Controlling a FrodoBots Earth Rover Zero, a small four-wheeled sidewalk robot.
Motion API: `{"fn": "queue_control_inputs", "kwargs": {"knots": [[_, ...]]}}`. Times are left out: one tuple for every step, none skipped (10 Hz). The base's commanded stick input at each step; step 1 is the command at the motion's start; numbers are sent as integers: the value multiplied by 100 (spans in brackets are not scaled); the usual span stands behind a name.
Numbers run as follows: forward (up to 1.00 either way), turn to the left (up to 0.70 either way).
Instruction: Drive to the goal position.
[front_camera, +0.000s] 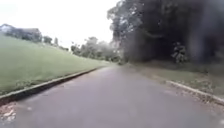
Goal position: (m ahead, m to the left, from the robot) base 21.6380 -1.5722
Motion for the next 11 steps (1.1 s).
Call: {"fn": "queue_control_inputs", "kwargs": {"knots": [[100, 0], [100, 0], [100, 0], [100, 0], [100, 0], [100, 0], [100, 0], [100, 0], [100, 0], [100, 0], [100, 0]]}}
